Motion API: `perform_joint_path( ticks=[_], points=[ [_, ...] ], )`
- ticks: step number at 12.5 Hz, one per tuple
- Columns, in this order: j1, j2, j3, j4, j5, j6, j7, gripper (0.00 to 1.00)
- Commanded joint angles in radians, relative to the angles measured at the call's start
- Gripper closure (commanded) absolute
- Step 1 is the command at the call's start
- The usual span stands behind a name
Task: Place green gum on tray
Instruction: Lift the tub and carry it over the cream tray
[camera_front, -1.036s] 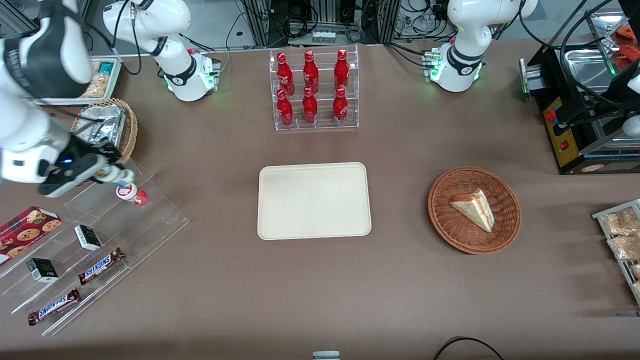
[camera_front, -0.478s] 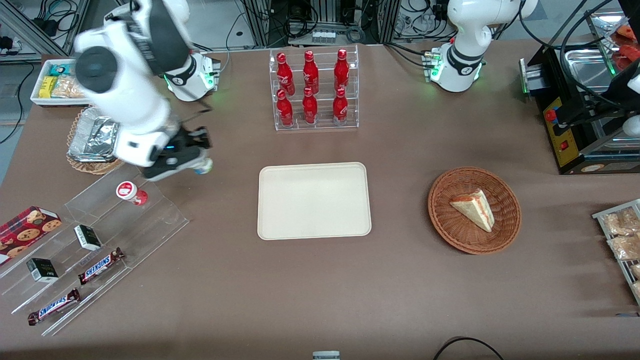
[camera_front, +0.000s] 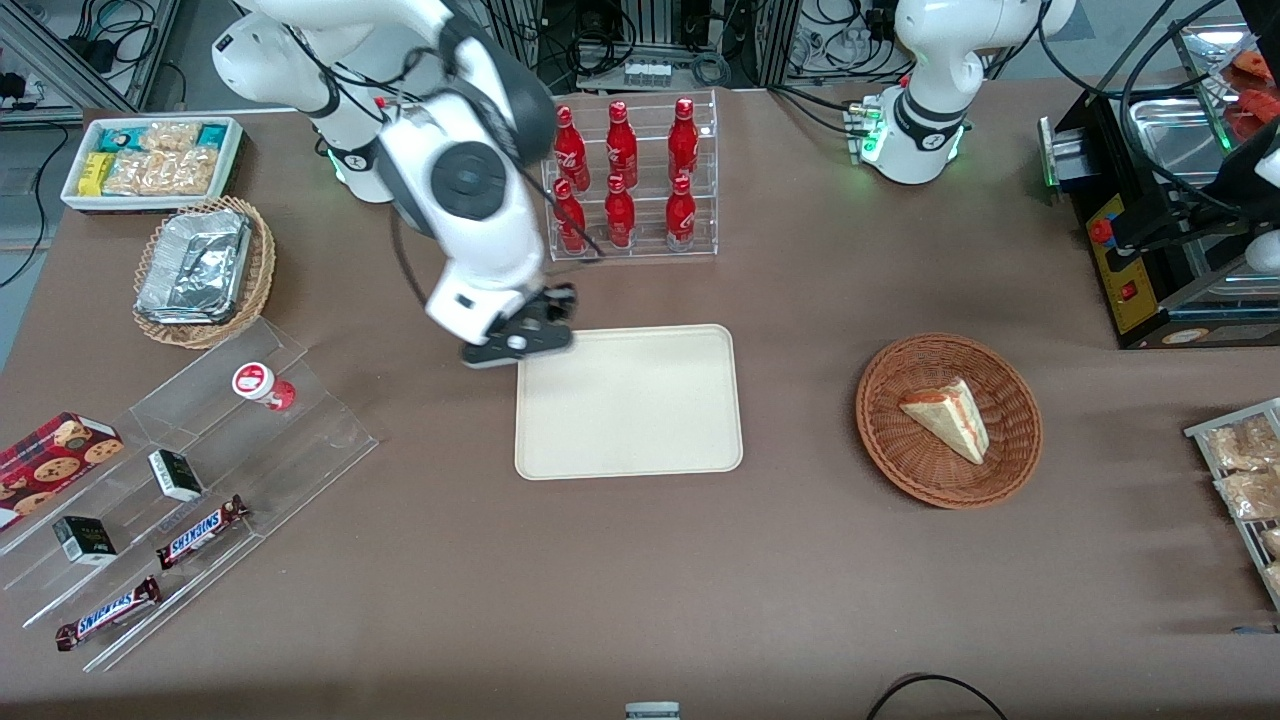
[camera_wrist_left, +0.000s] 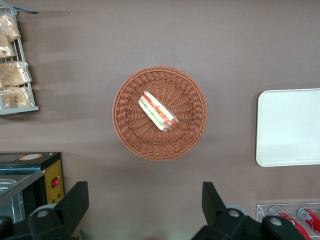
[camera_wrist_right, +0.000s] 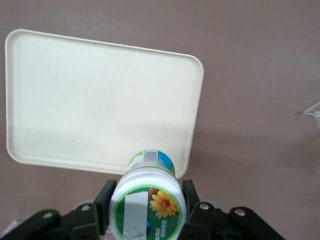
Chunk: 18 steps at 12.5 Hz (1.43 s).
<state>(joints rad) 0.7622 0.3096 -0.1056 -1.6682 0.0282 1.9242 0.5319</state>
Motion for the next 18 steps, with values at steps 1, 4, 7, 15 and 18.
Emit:
perform_joint_path(
  ticks=[1,4,7,15,18],
  points=[
    [0.031,0.113,-0.014,0.053,0.039,0.089,0.091,1.0],
    [0.065,0.195,-0.014,0.05,0.039,0.194,0.141,1.0],
    [0.088,0.252,-0.013,0.05,0.039,0.283,0.169,1.0],
    [0.109,0.347,-0.013,0.044,0.094,0.384,0.171,1.0],
    [0.124,0.364,-0.013,0.044,0.108,0.397,0.174,0.4]
  ],
)
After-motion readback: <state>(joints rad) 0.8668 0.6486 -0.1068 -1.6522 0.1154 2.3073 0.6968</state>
